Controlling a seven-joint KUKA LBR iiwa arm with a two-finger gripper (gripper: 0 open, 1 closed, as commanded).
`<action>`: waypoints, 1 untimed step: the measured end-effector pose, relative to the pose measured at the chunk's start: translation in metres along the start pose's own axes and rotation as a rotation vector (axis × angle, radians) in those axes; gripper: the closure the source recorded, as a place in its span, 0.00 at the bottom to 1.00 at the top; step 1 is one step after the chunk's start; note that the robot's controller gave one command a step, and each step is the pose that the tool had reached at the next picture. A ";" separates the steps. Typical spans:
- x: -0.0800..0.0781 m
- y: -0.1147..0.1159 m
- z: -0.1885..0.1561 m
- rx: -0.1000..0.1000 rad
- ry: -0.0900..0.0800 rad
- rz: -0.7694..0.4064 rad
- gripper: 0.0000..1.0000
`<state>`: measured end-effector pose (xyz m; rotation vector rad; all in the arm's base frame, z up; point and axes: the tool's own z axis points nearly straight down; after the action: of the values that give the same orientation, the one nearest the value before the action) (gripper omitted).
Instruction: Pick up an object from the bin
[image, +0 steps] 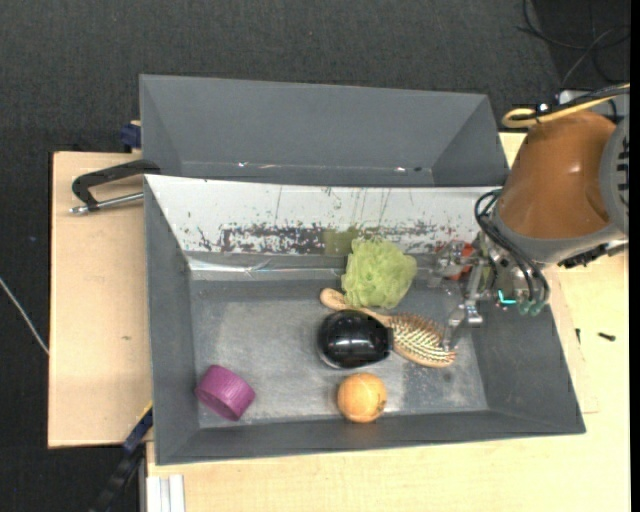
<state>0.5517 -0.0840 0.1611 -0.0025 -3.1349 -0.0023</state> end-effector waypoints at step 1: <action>-0.001 0.001 -0.004 0.001 -0.007 -0.002 1.00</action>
Offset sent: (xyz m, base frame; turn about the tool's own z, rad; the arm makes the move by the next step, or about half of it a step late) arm 0.0000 0.0000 0.0000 0.0000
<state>0.5529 -0.0835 0.1654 0.0006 -3.1419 -0.0010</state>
